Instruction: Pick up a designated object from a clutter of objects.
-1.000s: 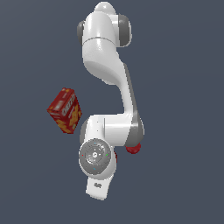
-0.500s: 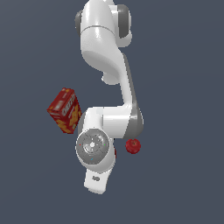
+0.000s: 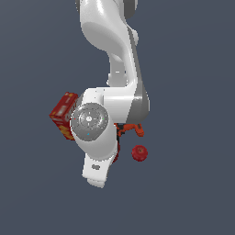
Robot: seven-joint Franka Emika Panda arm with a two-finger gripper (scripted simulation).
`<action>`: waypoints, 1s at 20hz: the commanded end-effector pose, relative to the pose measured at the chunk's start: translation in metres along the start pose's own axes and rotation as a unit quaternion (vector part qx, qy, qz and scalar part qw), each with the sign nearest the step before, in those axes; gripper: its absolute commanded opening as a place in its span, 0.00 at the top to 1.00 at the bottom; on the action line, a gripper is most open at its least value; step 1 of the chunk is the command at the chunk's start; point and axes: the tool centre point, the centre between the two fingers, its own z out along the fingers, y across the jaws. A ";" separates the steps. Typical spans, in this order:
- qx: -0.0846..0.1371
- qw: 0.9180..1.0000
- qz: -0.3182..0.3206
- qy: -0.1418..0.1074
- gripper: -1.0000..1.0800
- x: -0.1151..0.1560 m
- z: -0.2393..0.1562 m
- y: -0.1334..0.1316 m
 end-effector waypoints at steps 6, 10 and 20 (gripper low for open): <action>-0.002 1.000 0.000 0.000 1.00 -0.017 -0.056 -0.041; -0.002 1.000 0.000 0.000 1.00 -0.027 -0.087 -0.065; -0.002 1.000 0.000 0.000 1.00 -0.054 -0.174 -0.130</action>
